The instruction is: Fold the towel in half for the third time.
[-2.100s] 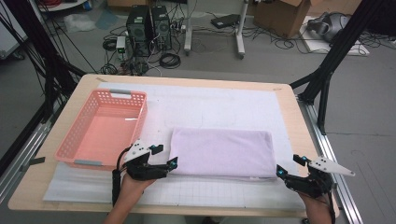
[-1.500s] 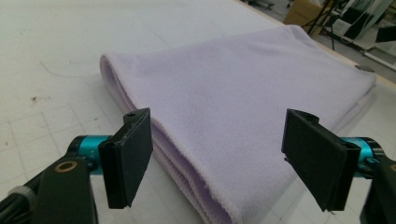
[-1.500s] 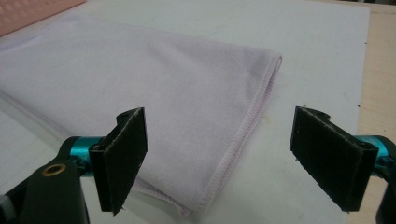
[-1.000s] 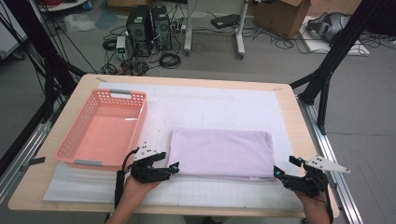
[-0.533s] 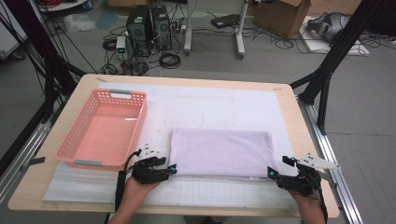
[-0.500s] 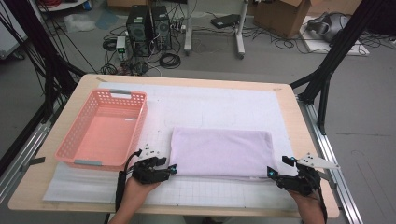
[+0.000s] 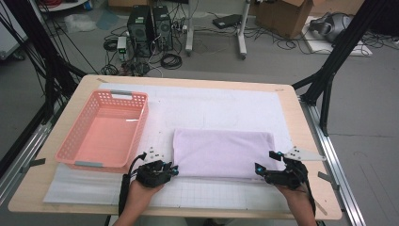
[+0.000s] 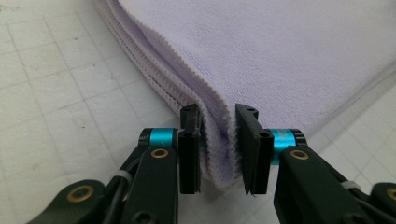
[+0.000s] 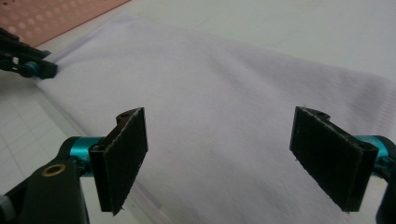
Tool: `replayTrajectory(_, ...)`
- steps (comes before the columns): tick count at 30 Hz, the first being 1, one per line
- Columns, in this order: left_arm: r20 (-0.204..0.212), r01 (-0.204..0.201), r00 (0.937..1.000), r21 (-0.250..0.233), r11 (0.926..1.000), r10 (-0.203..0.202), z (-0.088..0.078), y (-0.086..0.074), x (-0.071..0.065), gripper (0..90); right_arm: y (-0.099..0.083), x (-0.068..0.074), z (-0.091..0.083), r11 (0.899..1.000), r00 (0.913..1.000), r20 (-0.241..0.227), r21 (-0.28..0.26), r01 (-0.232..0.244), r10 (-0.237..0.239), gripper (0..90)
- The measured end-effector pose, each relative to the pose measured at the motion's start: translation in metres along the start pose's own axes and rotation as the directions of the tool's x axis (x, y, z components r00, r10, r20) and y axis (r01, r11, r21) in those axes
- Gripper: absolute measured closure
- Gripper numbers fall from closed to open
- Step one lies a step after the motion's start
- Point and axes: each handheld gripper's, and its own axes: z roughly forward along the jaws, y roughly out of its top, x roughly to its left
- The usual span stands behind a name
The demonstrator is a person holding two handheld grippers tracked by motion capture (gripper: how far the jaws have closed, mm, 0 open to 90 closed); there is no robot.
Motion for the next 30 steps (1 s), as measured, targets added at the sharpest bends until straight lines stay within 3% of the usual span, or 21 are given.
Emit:
replayTrajectory(3,0.010,0.030,0.9995,0.007,0.9995,-0.030,0.000,0.001,0.002,73.8,0.009,0.009,0.013,1.000,0.9991,-0.033,0.014,0.025,-0.025,17.9)
replayTrajectory(10,0.016,0.047,0.9988,0.015,0.9988,-0.047,-0.001,0.002,0.002,75.2,0.038,0.028,0.053,0.997,0.9909,-0.110,0.020,0.079,-0.076,18.7)
replayTrajectory(14,0.018,0.047,0.9987,0.013,0.9988,-0.047,-0.001,0.001,0.002,75.6,0.054,0.037,0.081,0.989,0.9836,-0.138,0.076,0.128,-0.116,20.1)
replayTrajectory(19,0.028,0.050,0.9983,0.015,0.9986,-0.051,-0.001,0.001,0.004,75.3,0.075,0.043,0.110,0.981,0.9773,-0.151,0.105,0.166,-0.149,19.0)
replayTrajectory(24,0.025,0.057,0.9980,0.013,0.9983,-0.057,-0.001,0.001,0.004,75.1,0.094,0.044,0.139,0.972,0.9798,-0.133,0.162,0.170,-0.149,19.0)
replayTrajectory(28,0.028,0.075,0.9968,0.010,0.9971,-0.075,-0.001,0.000,0.004,75.0,0.103,0.044,0.159,0.963,0.9765,-0.141,0.194,0.189,-0.164,22.2)
replayTrajectory(30,0.028,0.084,0.9961,0.012,0.9964,-0.084,-0.002,0.000,0.005,75.0,0.107,0.045,0.167,0.963,0.9768,-0.153,0.200,0.179,-0.150,24.4)
